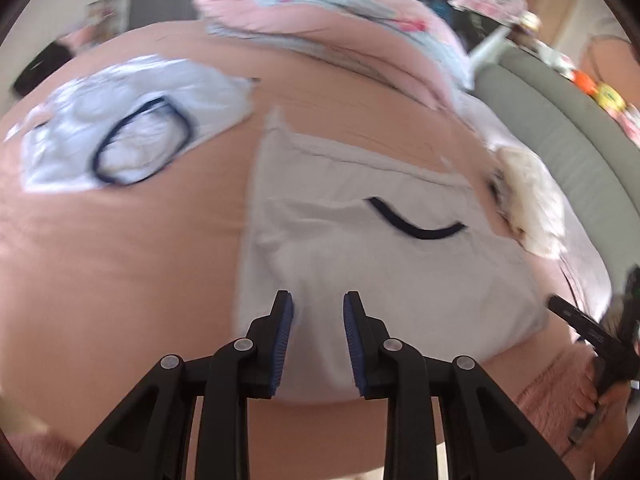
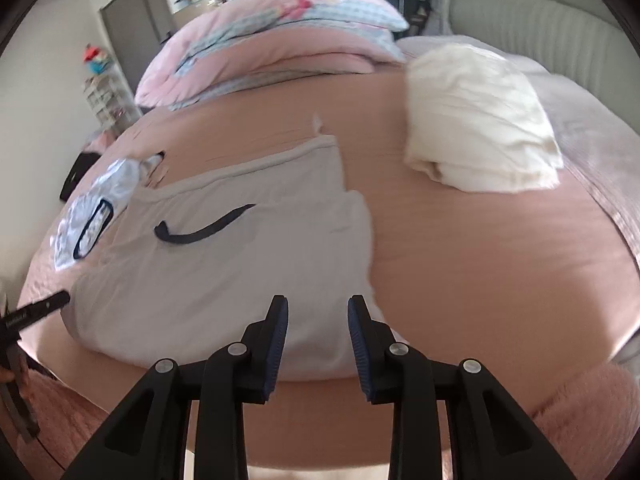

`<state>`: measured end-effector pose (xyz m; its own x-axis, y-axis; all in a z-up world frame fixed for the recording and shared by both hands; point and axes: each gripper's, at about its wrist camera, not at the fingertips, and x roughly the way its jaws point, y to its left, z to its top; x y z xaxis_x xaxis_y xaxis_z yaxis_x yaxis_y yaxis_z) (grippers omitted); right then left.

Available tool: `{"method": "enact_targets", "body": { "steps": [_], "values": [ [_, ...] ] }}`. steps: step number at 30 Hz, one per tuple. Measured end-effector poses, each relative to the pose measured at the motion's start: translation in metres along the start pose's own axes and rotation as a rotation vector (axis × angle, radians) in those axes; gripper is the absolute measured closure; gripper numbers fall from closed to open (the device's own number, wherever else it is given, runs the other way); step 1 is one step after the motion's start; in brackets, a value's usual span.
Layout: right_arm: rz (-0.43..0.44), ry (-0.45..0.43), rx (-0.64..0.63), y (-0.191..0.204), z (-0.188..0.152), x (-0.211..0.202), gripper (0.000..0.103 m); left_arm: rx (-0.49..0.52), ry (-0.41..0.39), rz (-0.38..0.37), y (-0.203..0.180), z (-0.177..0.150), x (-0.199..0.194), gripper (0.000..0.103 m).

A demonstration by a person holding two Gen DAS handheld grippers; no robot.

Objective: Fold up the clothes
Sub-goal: 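Move both grippers to the folded grey shirt edge and press it flat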

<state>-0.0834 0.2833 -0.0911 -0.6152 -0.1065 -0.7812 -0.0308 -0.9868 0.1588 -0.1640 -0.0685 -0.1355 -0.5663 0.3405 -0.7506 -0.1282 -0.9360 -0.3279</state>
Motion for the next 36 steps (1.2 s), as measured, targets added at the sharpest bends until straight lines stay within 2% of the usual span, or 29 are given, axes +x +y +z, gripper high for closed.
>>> {"method": "enact_targets", "body": {
  "steps": [3, 5, 8, 11, 13, 14, 17, 18, 22, 25, 28, 32, 34, 35, 36],
  "values": [
    [0.029, 0.064, -0.094, 0.024, 0.003, 0.026, 0.073, 0.061, 0.007, -0.054, -0.016, 0.001, 0.017, 0.079],
    [0.012, 0.088, -0.145, 0.034, 0.001, 0.036, 0.073, 0.093, 0.053, -0.009, -0.022, -0.002, 0.029, 0.079],
    [-0.009, 0.093, -0.203, 0.039, -0.002, 0.042, 0.072, 0.06, 0.146, 0.057, -0.012, -0.009, 0.038, 0.08],
    [-0.036, 0.091, -0.234, 0.031, -0.002, 0.043, 0.072, -0.036, 0.164, 0.063, 0.006, -0.018, 0.022, 0.082],
    [-0.082, 0.089, -0.246, 0.02, 0.002, 0.045, 0.07, -0.028, 0.194, 0.099, 0.011, -0.031, 0.014, 0.084],
    [-0.106, 0.089, -0.241, 0.012, 0.005, 0.046, 0.062, -0.017, 0.216, 0.113, 0.012, -0.037, 0.011, 0.084],
    [-0.115, 0.104, -0.164, -0.018, 0.015, 0.04, 0.057, -0.022, 0.275, 0.13, 0.012, -0.046, 0.006, 0.084],
    [-0.121, 0.107, -0.145, -0.025, 0.017, 0.037, 0.057, -0.022, 0.264, 0.129, 0.011, -0.045, 0.003, 0.084],
    [-0.085, 0.072, -0.126, -0.022, 0.024, 0.025, 0.056, -0.032, 0.099, 0.087, 0.007, -0.018, -0.011, 0.084],
    [-0.038, 0.076, -0.148, 0.001, 0.025, 0.033, 0.055, -0.005, 0.073, 0.069, 0.005, 0.006, 0.002, 0.084],
    [-0.011, 0.096, -0.181, 0.028, 0.023, 0.049, 0.055, 0.019, 0.1, 0.015, 0.002, 0.023, 0.018, 0.084],
    [-0.031, 0.124, -0.251, 0.063, 0.016, 0.072, 0.054, -0.027, 0.211, 0.12, 0.027, 0.021, 0.031, 0.082],
    [-0.077, 0.134, -0.312, 0.071, 0.015, 0.078, 0.054, -0.088, 0.223, 0.155, 0.047, 0.014, 0.022, 0.08],
    [-0.092, 0.139, -0.334, 0.075, 0.015, 0.081, 0.054, -0.111, 0.209, 0.156, 0.054, 0.015, 0.014, 0.073],
    [-0.082, 0.141, -0.332, 0.077, 0.02, 0.08, 0.054, -0.124, 0.178, 0.15, 0.056, 0.019, 0.006, 0.073]
  ]
}}
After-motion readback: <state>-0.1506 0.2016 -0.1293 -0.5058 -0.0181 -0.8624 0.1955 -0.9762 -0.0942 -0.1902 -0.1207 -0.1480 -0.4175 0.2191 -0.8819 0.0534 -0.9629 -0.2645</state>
